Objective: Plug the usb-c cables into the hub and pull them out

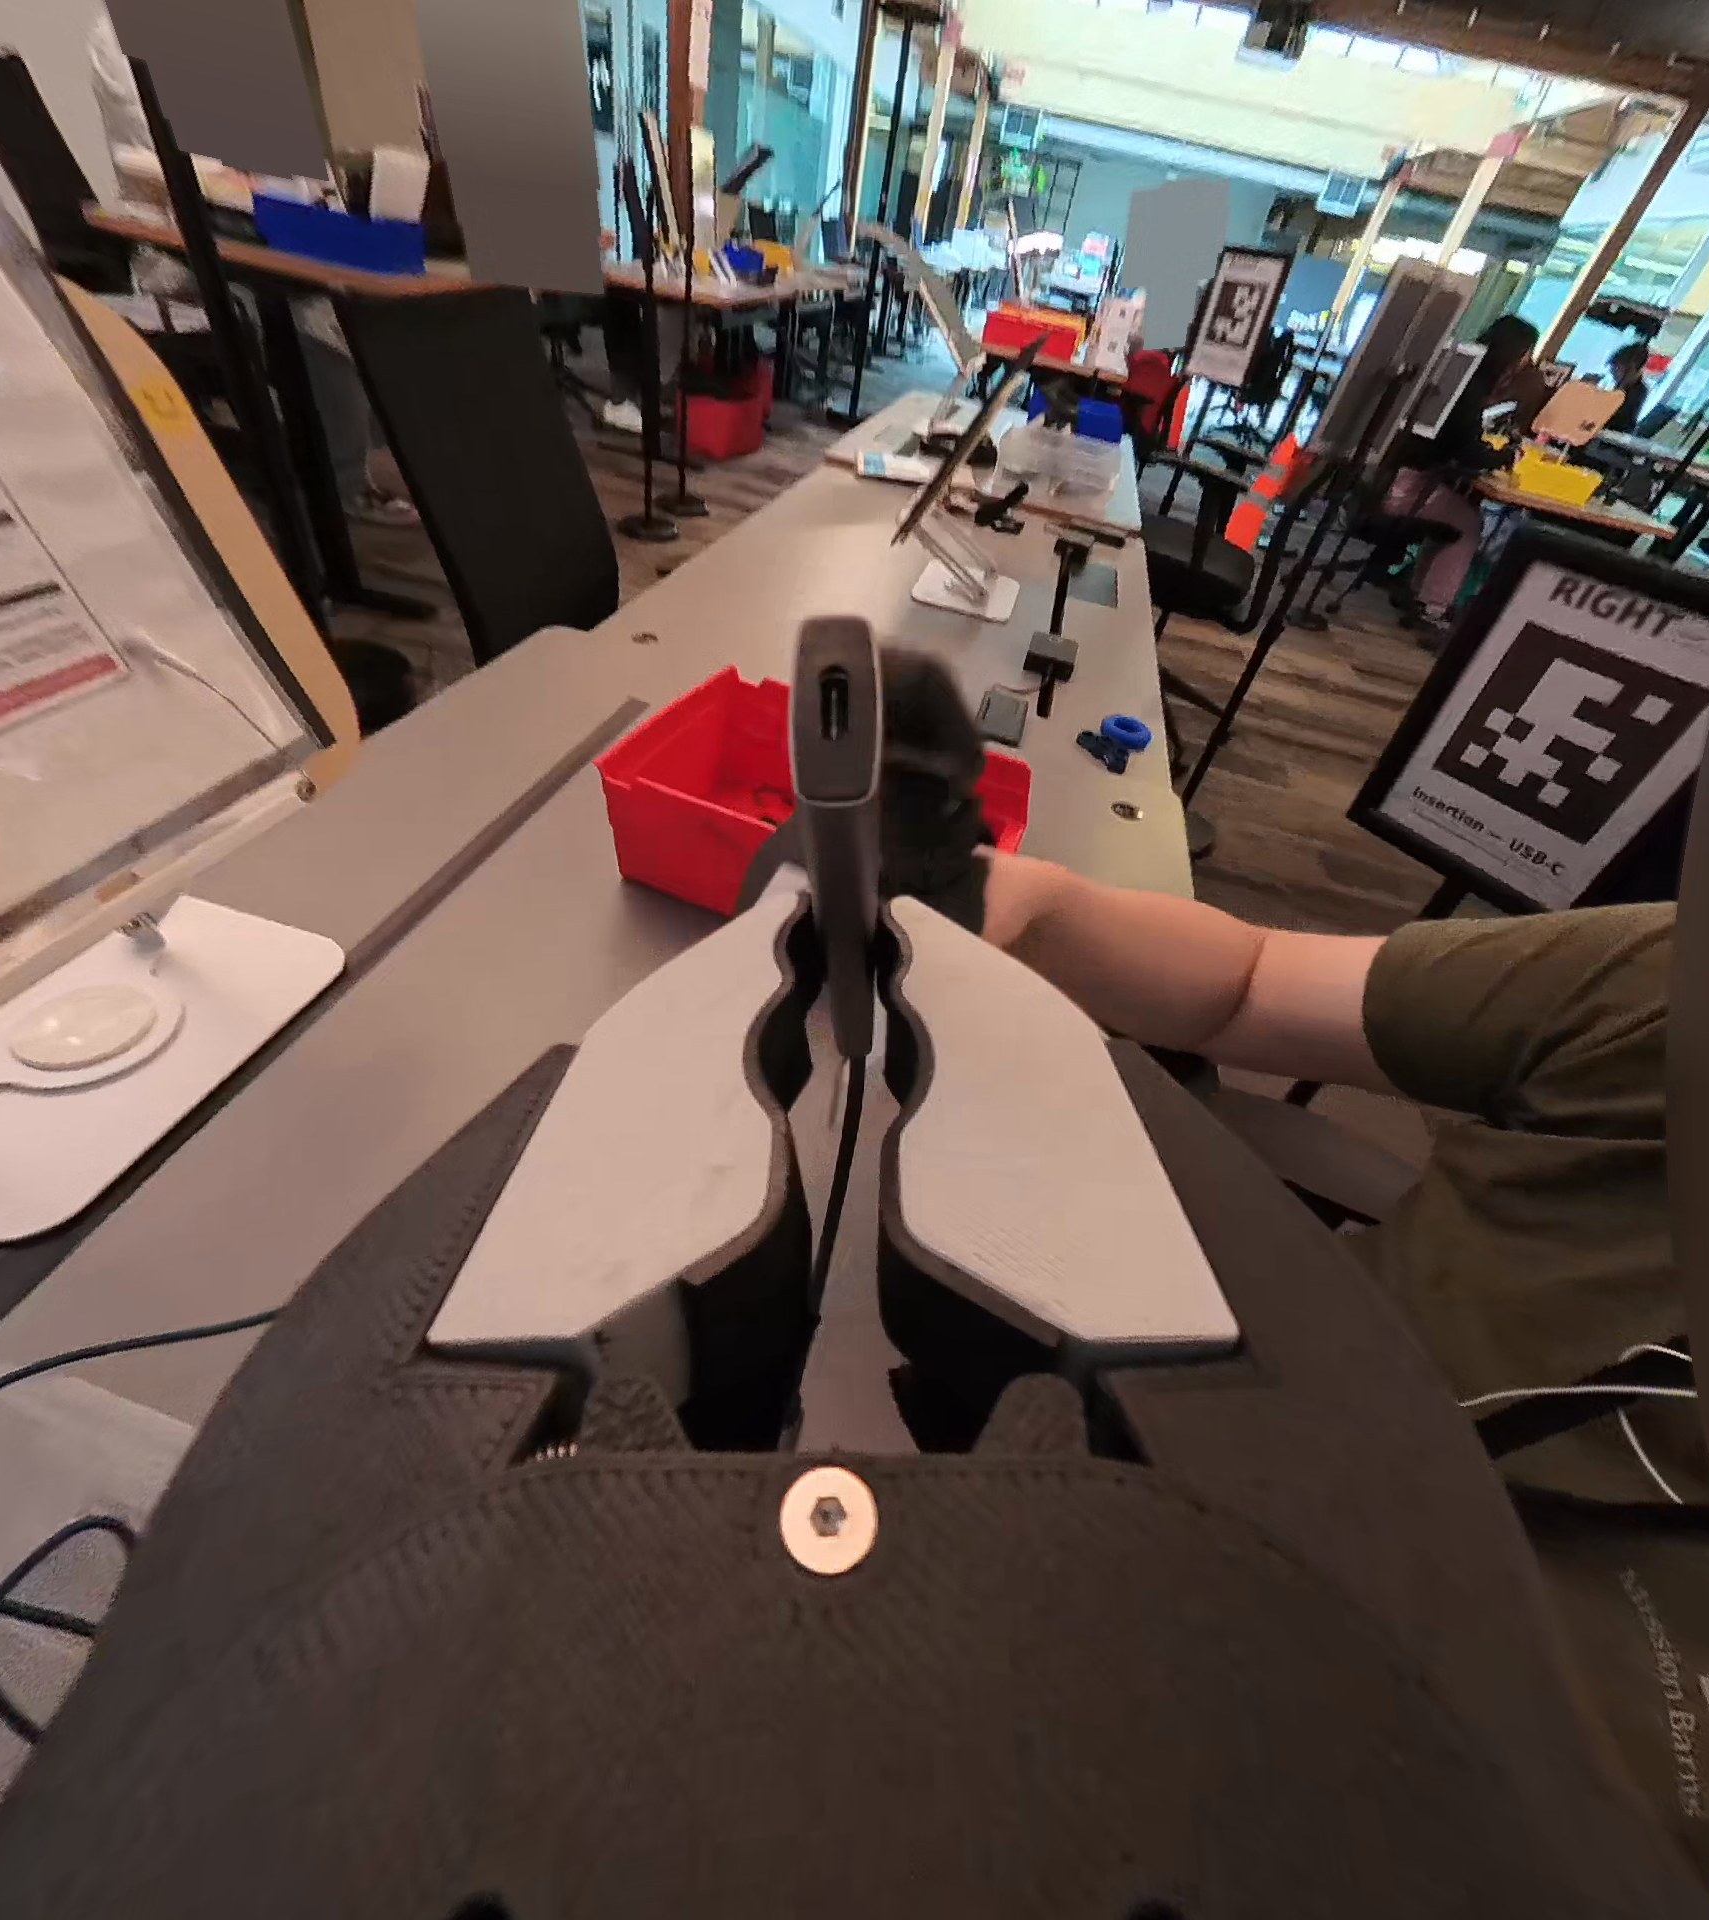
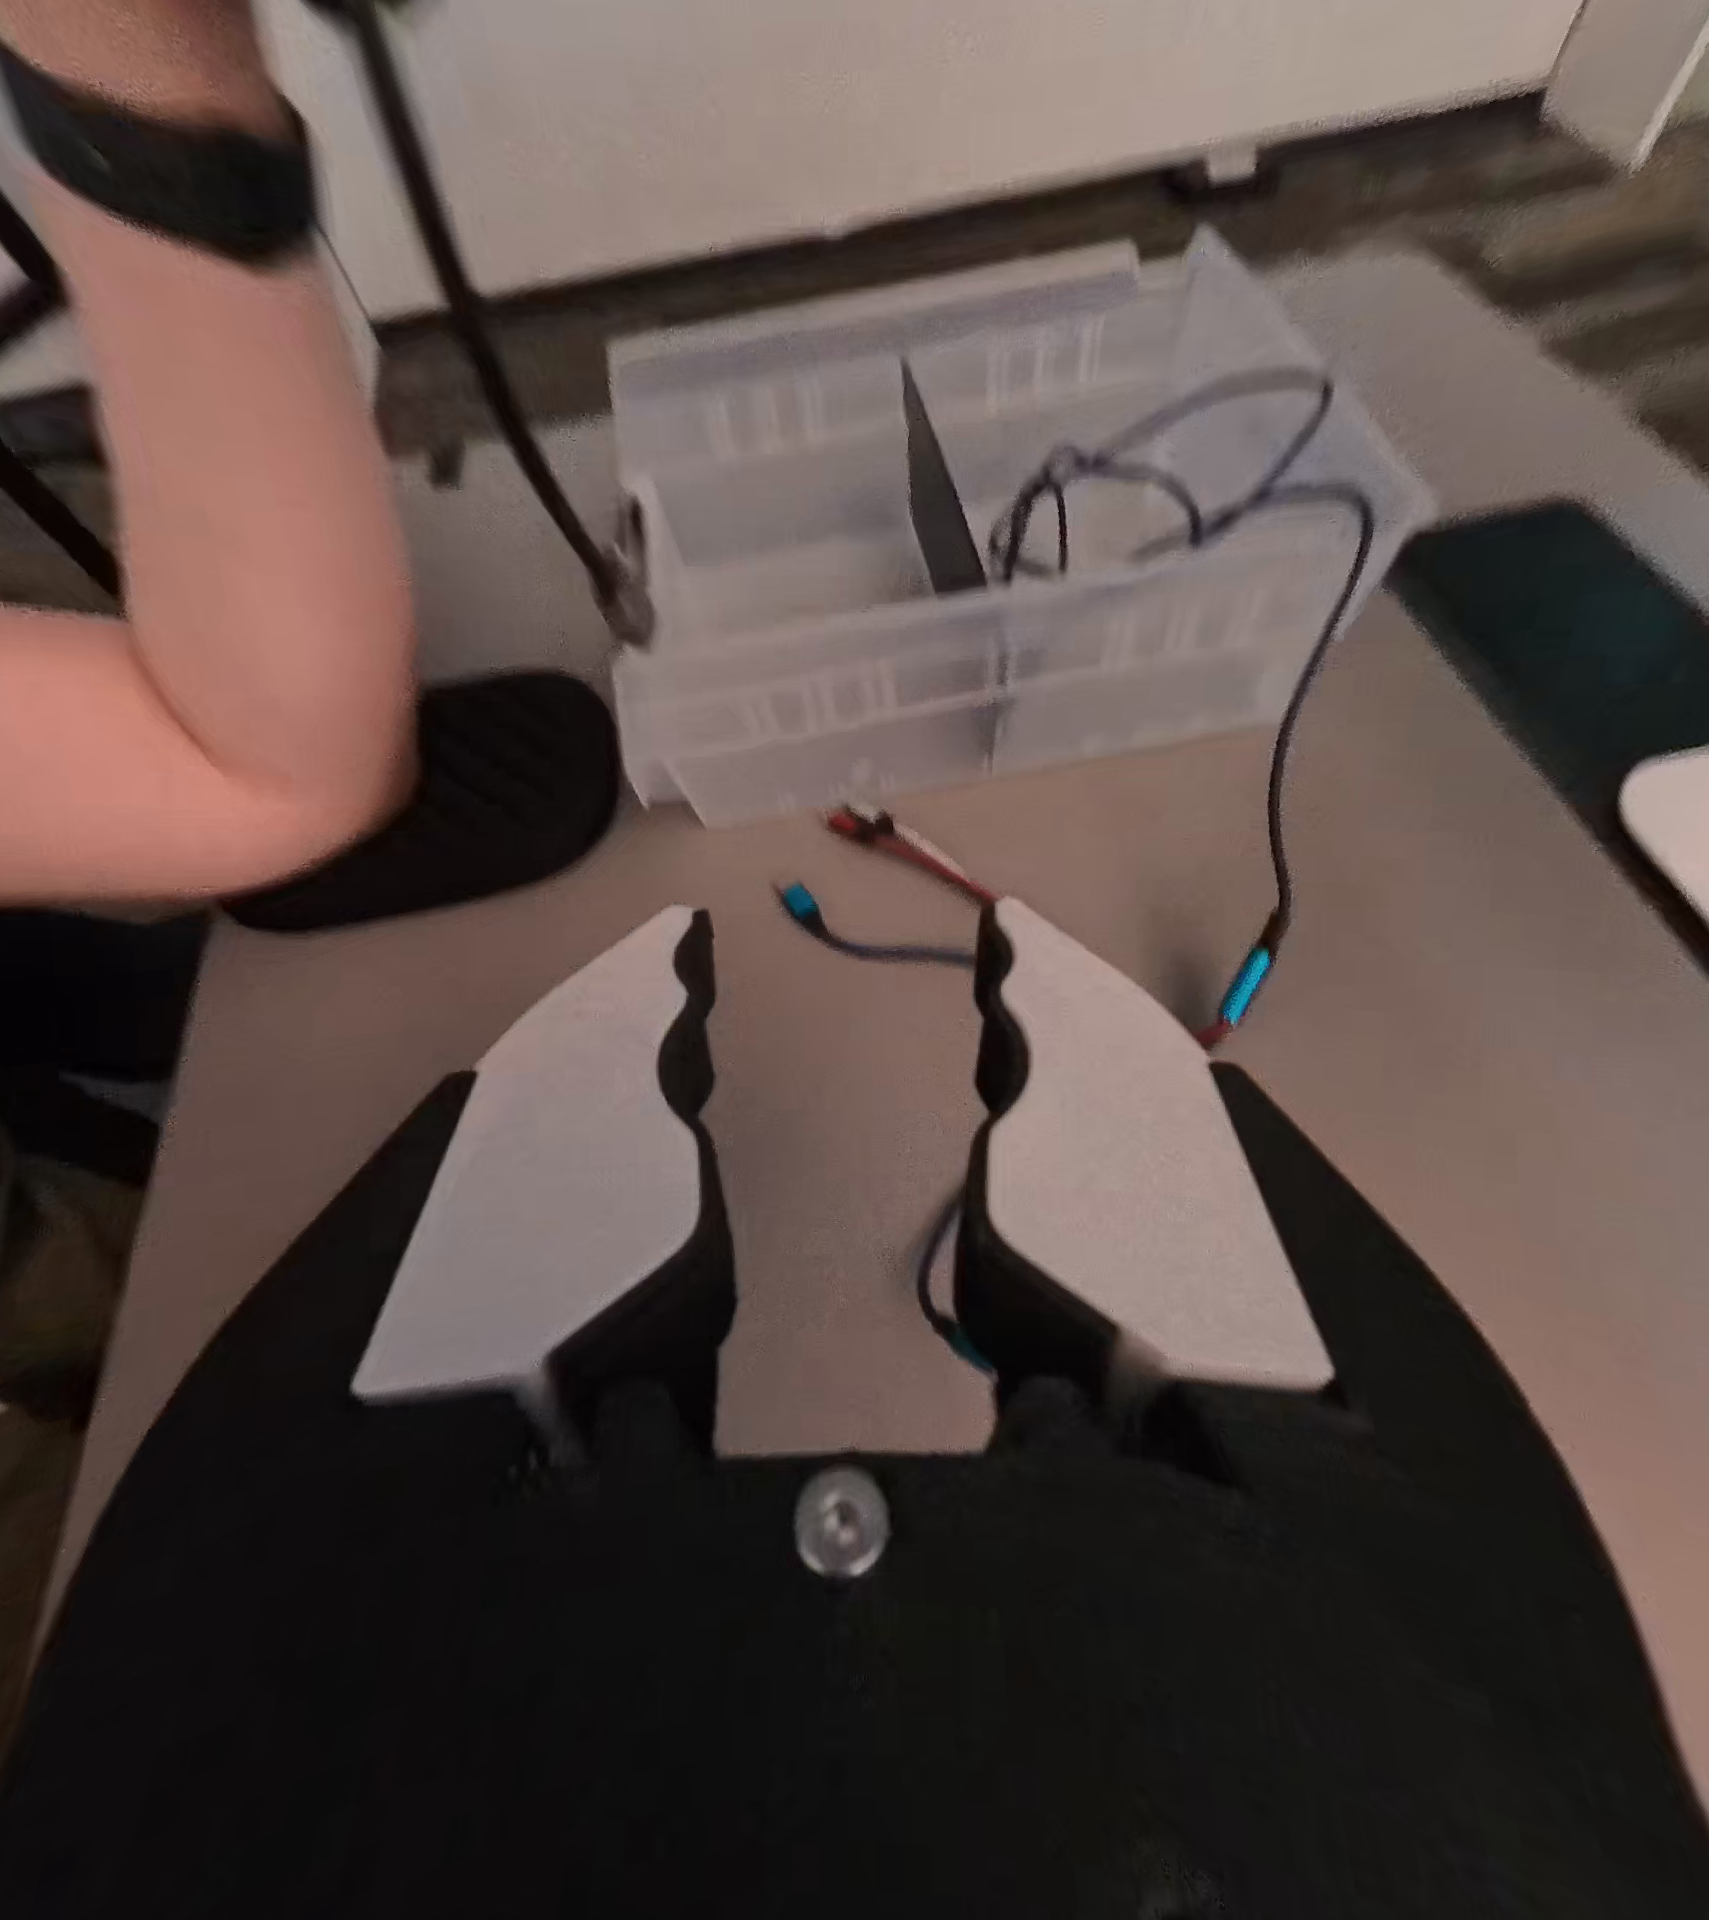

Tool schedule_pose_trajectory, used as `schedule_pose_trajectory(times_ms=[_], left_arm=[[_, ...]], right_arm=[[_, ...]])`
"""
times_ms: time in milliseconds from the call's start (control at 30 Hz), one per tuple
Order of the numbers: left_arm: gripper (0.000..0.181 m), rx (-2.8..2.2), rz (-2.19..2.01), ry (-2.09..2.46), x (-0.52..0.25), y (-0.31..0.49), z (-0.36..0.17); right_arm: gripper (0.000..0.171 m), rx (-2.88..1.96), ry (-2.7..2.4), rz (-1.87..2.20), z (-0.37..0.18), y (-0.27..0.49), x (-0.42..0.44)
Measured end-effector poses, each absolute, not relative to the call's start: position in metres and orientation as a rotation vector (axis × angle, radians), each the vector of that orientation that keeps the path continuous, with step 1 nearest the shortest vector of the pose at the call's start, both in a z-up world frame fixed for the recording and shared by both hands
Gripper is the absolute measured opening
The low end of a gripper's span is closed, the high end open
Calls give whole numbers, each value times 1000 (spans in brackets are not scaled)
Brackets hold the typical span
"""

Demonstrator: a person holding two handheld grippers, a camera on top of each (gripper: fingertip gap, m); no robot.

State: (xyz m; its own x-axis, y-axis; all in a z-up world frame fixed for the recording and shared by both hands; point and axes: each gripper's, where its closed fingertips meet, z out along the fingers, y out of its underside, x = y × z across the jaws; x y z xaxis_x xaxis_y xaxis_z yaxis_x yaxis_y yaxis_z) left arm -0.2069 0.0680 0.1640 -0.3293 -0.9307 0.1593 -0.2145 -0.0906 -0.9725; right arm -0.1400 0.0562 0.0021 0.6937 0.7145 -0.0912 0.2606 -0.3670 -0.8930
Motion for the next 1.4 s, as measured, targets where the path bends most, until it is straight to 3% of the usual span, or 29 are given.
schedule_pose_trajectory(times_ms=[167, 300, 367, 433, 533, 767, 867, 1033, 1133, 1267, 1400], left_arm=[[9, -1347, -1422, 1748, -158, 44, 127], [8, -1355, -1457, 1855, -132, 21, 106], [9, -1353, -1485, 1888, -124, 12, 100], [11, -1339, -1502, 1904, -120, 7, 98], [33, -1345, -1571, 1791, -118, 14, 112], [30, -1371, -1626, 1689, -137, 38, 126], [30, -1414, -1615, 1714, -135, 39, 118], [29, -1445, -1599, 1772, -127, 32, 106], [29, -1466, -1557, 1822, -124, 29, 96], [29, -1511, -1499, 1837, -124, 36, 88], [34, -1596, -1296, 1751, -139, 76, 84]], right_arm=[[48, -1533, -597, 678, 101, 36, -152], [46, -1585, -560, 651, 93, 39, -139], [10, -1617, -641, 787, 84, 27, -145], [10, -1685, -654, 820, 80, 22, -137], [10, -1711, -656, 551, 91, 18, -90], [10, -1576, -331, 151, 144, -44, 90], [10, -1726, -149, 142, 105, -54, 154], [11, -2298, -7, 36, -21, -63, 213], [11, -2627, -112, -231, -79, -75, 235], [13, -2729, -270, -702, -103, -68, 269], [33, -2678, -198, -635, -97, -60, 267]])
